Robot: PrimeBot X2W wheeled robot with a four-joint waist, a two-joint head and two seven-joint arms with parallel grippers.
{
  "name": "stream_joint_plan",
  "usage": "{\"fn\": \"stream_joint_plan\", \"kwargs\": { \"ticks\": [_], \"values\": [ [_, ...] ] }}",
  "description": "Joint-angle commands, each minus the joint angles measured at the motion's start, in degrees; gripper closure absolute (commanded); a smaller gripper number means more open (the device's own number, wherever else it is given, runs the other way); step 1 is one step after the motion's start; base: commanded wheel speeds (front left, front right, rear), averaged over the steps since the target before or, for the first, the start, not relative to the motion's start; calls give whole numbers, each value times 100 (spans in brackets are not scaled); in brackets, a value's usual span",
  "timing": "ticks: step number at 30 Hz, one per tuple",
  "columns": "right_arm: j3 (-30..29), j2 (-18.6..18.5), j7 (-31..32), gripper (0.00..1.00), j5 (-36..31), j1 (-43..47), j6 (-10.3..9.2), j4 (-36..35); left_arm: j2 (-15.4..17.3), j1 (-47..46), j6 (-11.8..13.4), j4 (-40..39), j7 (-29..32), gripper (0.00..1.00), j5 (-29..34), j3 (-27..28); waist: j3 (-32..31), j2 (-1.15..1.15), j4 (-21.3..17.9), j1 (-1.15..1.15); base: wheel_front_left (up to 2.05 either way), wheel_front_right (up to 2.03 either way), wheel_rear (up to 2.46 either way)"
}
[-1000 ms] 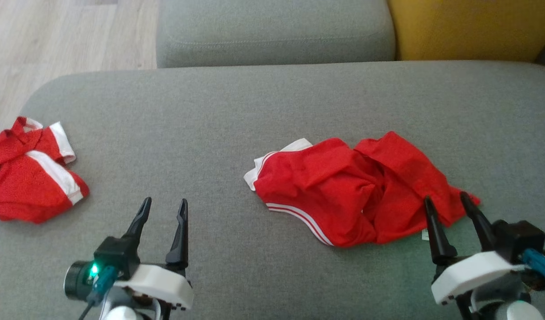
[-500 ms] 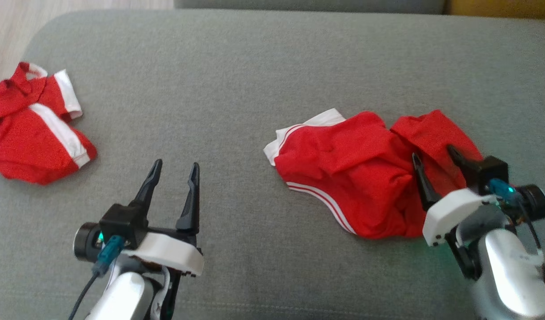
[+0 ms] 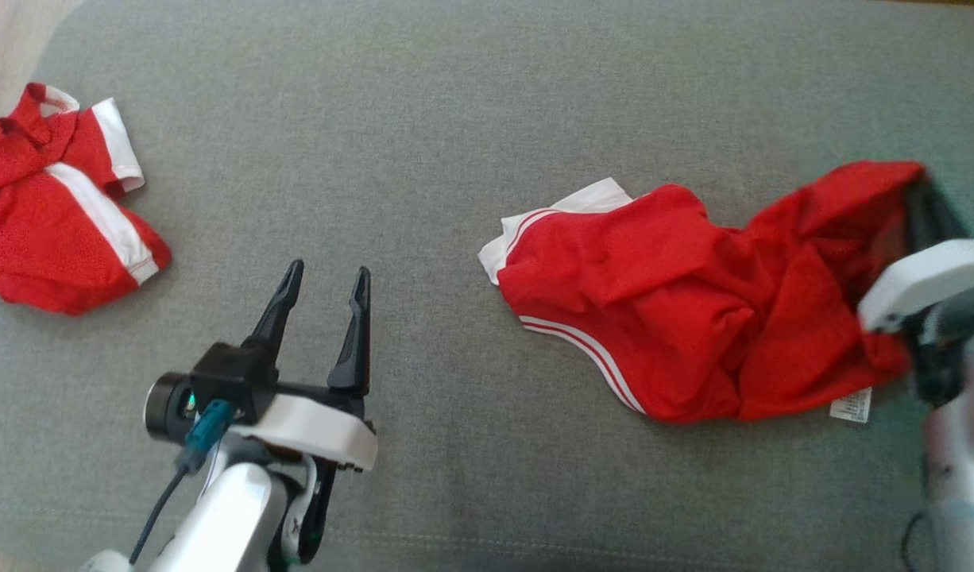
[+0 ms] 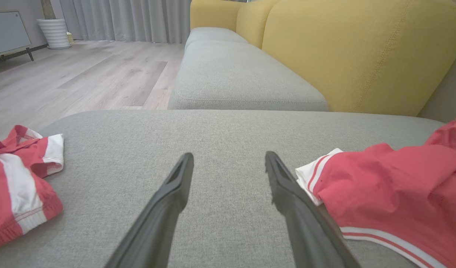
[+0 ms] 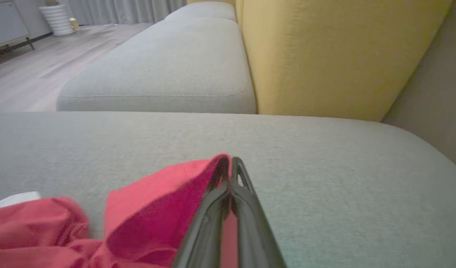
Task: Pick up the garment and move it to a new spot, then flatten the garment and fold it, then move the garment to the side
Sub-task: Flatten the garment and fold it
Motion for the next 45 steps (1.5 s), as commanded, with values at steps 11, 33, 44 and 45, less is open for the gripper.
{"fn": "stream_joint_plan", "kwargs": {
  "ticks": [11,33,44,45],
  "values": [
    [-1332,-578,-95,100,135,-701,-5,1351,-136,-403,-166,-122,-76,0,168,303,241,0,183,0,0,0,0],
    [-385,-177,-478,0,171,203,-5,670,-64,188,-163,9,-77,0,275,608,-574,0,-360,0,0,0,0],
    [359,404,-29,0,215,1718,-5,-2275,66,538,-61,-52,2,0,211,627,-1106,0,-515,0,0,0,0],
    [451,445,17,0,208,1848,-5,-2490,76,571,-55,-63,13,0,206,621,-1144,0,-516,0,0,0,0]
  ]
}}
